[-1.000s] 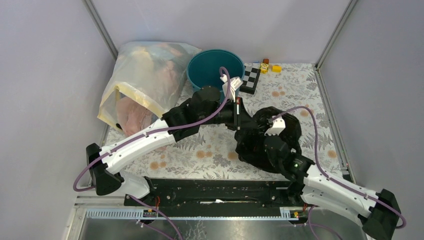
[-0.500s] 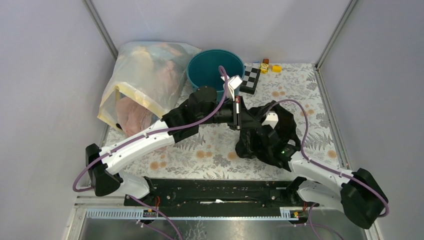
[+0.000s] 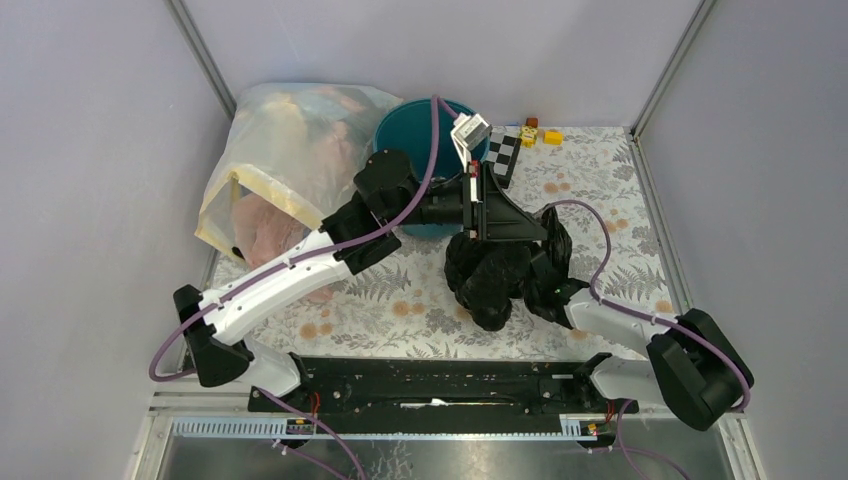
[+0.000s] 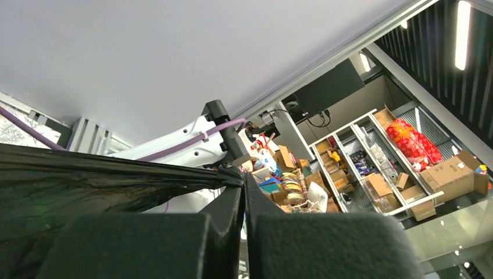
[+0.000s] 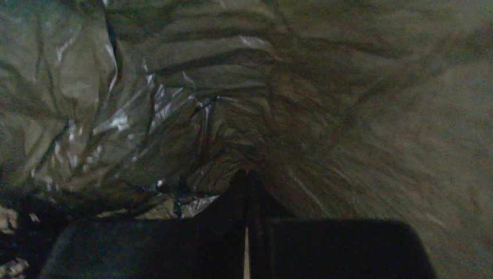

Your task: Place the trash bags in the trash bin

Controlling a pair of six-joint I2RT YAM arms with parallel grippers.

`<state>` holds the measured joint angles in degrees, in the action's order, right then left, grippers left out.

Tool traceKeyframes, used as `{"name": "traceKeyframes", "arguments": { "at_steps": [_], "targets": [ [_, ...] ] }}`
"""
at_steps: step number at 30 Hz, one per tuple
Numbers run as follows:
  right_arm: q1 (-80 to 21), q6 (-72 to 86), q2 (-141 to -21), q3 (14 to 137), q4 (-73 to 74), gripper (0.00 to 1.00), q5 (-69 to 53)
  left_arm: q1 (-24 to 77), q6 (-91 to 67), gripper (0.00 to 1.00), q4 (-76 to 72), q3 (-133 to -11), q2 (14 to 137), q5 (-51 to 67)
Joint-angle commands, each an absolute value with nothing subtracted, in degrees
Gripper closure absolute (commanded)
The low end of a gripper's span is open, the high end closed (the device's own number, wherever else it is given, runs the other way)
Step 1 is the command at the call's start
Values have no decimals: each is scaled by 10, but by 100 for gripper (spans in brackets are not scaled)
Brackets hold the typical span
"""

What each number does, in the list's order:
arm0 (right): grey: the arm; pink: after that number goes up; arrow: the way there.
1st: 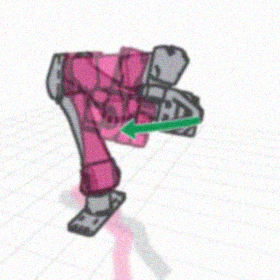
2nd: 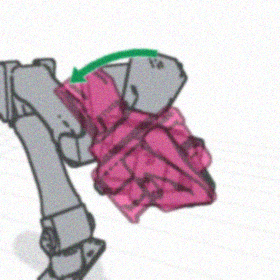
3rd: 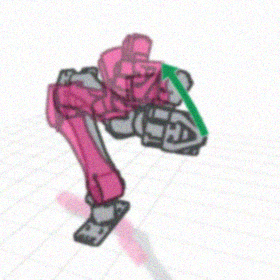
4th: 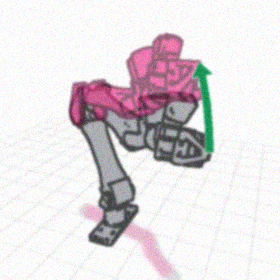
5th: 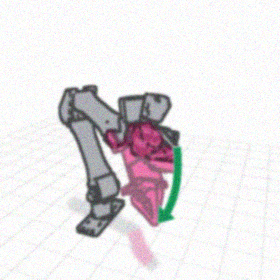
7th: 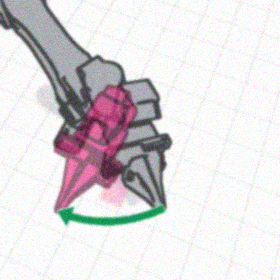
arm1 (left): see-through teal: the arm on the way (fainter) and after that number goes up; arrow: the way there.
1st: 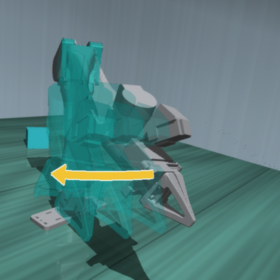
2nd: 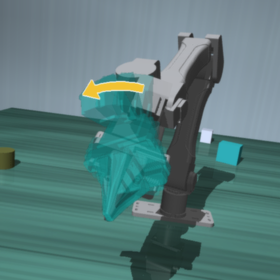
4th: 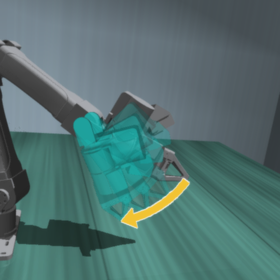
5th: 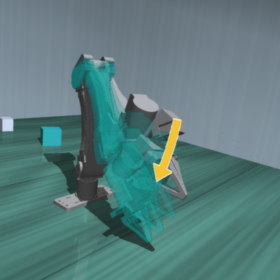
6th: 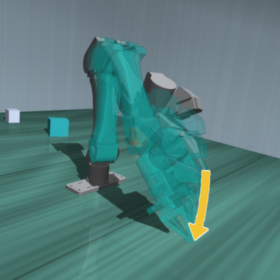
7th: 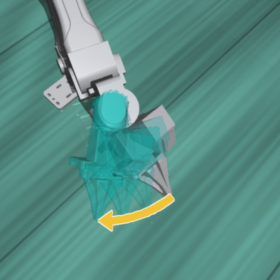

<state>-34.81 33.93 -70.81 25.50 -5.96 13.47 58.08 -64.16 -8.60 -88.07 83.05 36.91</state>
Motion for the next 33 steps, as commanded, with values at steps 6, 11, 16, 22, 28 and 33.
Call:
{"name": "traceKeyframes", "arguments": {
  "at_steps": [6,11,16,22,28,33],
  "targets": [
    [-346,294,-597,305,-4,92,80,556,-533,100,62,-876,727,293],
    [-347,264,-535,351,64,81,42,524,-500,100,116,-790,665,246],
    [-346,256,-495,385,119,66,70,519,-456,100,190,-759,625,192],
    [-346,236,-504,443,162,47,-36,519,-448,100,223,-729,599,132],
    [-346,275,-510,484,156,44,-83,517,-442,100,216,-704,615,105],
    [-346,307,-522,537,156,36,-167,493,-415,100,237,-712,629,96]
  ]
}}
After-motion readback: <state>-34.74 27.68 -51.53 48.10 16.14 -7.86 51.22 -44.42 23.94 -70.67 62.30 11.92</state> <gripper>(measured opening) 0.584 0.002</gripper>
